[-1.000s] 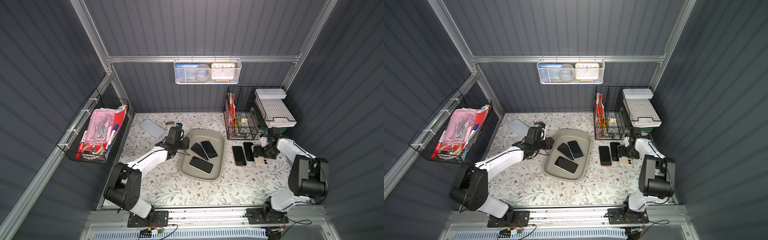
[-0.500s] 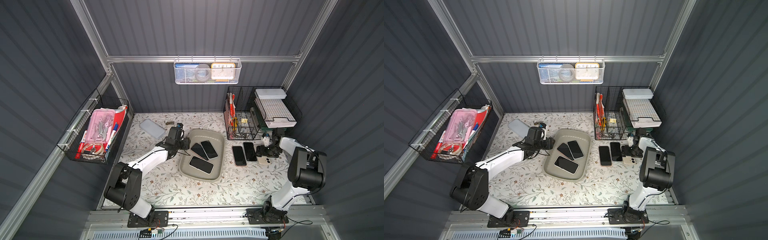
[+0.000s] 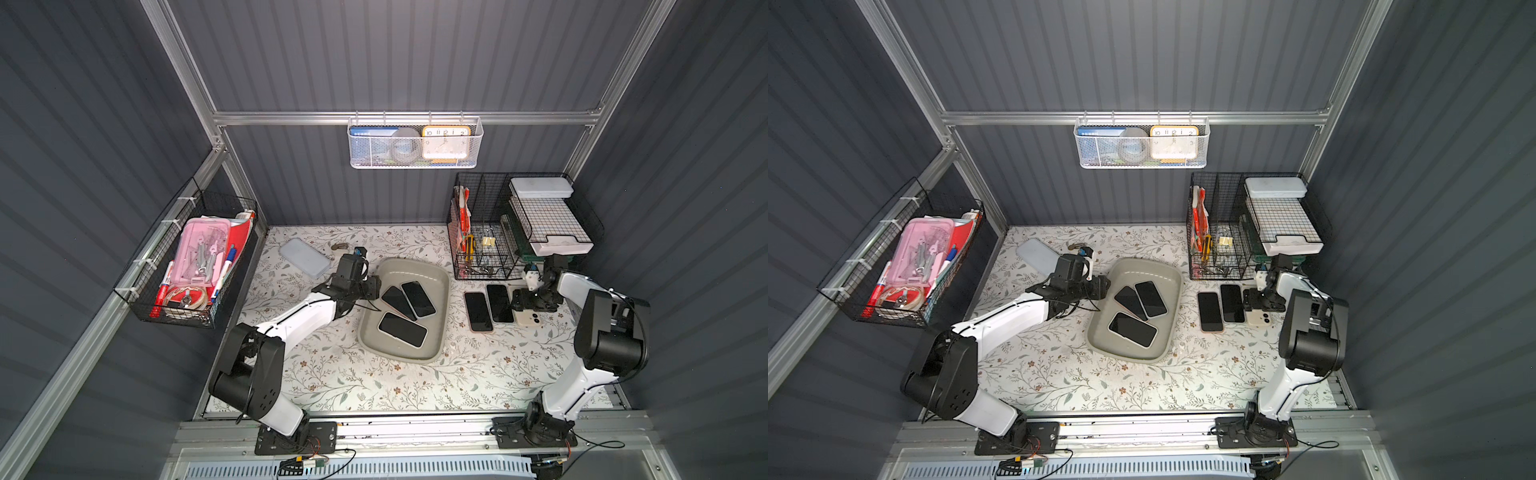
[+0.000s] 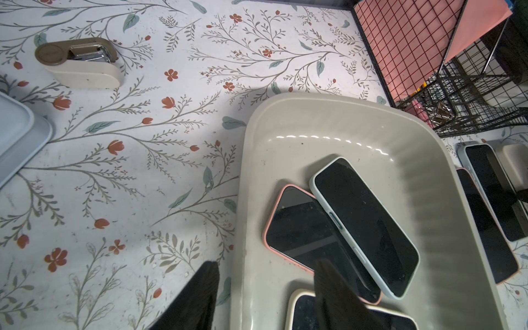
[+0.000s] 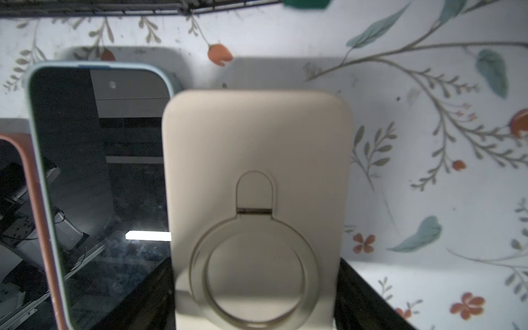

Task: Take the phone out of the storage box
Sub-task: Place the phone at the center of the board.

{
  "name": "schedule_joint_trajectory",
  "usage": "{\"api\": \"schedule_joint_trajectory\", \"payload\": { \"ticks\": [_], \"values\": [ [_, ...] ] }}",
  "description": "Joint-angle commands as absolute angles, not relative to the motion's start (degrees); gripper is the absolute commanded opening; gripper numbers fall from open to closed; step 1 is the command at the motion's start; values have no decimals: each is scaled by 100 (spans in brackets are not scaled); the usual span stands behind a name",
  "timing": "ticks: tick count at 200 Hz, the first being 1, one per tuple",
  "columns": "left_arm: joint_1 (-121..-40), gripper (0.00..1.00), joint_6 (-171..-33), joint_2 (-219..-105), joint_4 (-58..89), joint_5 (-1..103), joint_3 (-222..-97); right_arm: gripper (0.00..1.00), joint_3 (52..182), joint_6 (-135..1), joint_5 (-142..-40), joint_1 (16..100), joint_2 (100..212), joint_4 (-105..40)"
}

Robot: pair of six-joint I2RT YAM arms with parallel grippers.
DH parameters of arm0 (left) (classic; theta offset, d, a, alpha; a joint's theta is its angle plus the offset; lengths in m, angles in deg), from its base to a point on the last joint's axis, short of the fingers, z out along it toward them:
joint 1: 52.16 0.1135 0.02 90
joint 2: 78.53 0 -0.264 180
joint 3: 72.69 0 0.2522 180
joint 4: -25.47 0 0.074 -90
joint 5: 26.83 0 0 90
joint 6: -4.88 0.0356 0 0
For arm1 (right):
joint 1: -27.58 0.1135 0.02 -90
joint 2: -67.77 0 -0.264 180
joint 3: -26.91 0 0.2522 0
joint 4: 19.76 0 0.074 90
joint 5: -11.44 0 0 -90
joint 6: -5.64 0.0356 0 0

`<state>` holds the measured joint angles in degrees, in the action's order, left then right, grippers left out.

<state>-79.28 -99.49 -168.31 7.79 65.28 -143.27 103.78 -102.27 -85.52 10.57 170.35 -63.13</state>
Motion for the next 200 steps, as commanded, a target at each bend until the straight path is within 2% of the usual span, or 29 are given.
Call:
{"api": "schedule_joint_trajectory", "payload": {
  "ticks": [1,46,79,128,200],
  "values": [
    [-7958,59,-9813,-16930,749,6463,-14363,68,10450,-10116,-8487,974,16996,-6062],
    [-7958,59,-9813,-16906,729,6476,-14362,68,10431,-10070,-8510,948,16994,-6014],
    [-7957,59,-9813,-16888,705,6500,-14384,73,10456,-10046,-8581,948,17080,-6015],
    [-7956,59,-9809,-16862,657,6519,-14394,75,10501,-10036,-8611,957,17234,-6009],
    [-7956,59,-9812,-16844,642,6537,-14419,87,10459,-10046,-8628,965,17162,-6010]
  ]
}}
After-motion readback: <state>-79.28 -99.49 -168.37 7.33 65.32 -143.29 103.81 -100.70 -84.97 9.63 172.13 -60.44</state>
